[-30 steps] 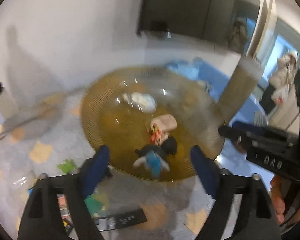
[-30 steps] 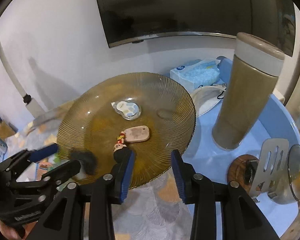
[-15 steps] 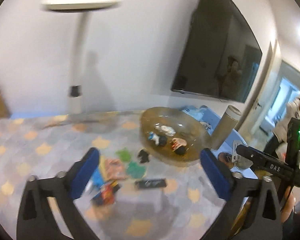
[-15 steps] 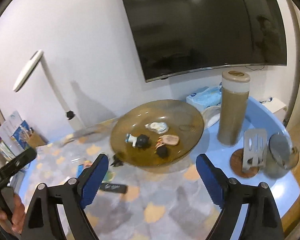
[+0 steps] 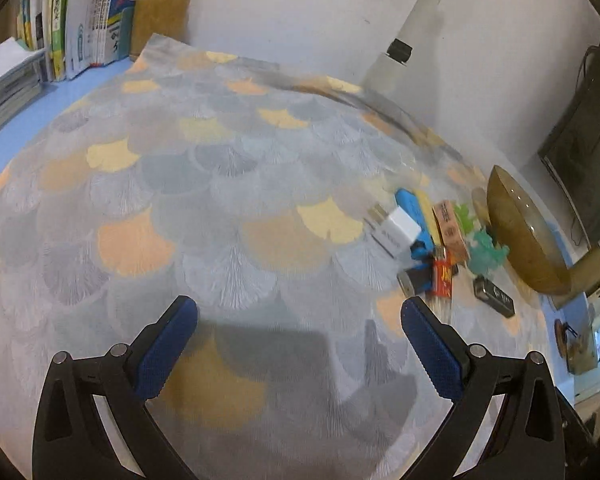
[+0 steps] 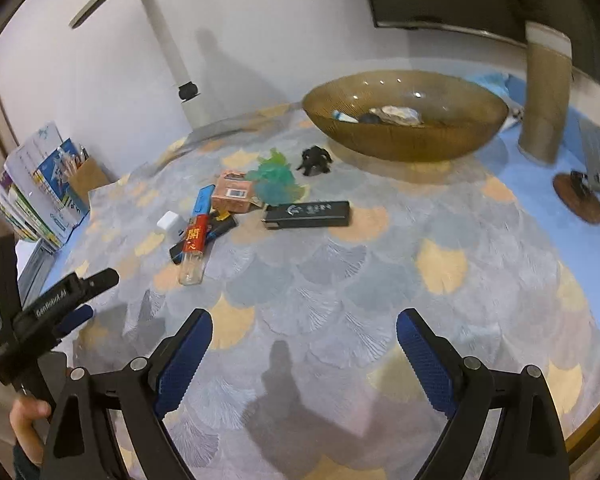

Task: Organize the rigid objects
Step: 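Return both tools to the remaining objects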

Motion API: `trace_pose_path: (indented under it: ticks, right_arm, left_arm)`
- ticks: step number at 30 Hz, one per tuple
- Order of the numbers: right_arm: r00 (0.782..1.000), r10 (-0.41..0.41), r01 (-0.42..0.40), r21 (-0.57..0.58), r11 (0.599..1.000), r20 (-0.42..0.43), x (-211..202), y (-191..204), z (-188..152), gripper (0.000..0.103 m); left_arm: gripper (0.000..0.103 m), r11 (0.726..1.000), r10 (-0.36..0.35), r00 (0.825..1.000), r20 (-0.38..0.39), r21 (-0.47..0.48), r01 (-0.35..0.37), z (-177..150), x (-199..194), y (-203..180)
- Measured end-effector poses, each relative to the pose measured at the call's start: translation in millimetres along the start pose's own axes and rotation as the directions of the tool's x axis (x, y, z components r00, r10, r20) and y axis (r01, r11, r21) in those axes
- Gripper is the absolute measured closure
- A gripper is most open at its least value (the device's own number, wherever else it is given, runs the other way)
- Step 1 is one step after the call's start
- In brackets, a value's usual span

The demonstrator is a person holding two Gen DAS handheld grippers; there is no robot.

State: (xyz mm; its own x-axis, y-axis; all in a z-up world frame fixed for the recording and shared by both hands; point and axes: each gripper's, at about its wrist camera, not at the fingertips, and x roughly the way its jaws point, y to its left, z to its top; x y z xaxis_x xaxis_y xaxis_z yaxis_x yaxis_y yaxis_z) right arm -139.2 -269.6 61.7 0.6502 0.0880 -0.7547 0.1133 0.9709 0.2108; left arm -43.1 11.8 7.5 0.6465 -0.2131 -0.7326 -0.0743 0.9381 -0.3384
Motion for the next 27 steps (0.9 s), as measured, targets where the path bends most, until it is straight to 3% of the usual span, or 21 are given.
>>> trace_pose_path:
  ticks: [4,12,19,22,27]
  right_arm:
    - [1.000,-0.008,0.008,-0.014,1.000,-0.008,8,-3,-2,0.010]
    - [0.999,-0.033,0.033,0.056,0.998,-0.007,24,-26,0,0.010]
    - [0.999,-0.045,0.045,0.008,0.999,-0.013,35,-19,-4,0.010]
    - [0.999,-0.041,0.041,-0.012,0.999,-0.015,39,-17,-4,0.005]
    - [1.000,-0.005,0.005,0.002,1.000,-0.015,37,-20,-5,0.004]
  left_arm:
    - [0.001,0.996,0.075,0.997,-0.011,0.051,-0.074,-2,12,-16]
    - [0.001,0.995,0.066,0.998,-0.024,0.076,-0.064,-5,8,-12]
    - [0.001,0.990,0.088,0.996,-0.033,0.111,-0.084,-7,10,-18]
    - [0.001,0.988,0.095,0.995,-0.038,0.126,-0.090,-7,11,-20]
    - [0.001,0.988,0.077,0.996,-0.047,0.138,-0.070,-8,9,-21]
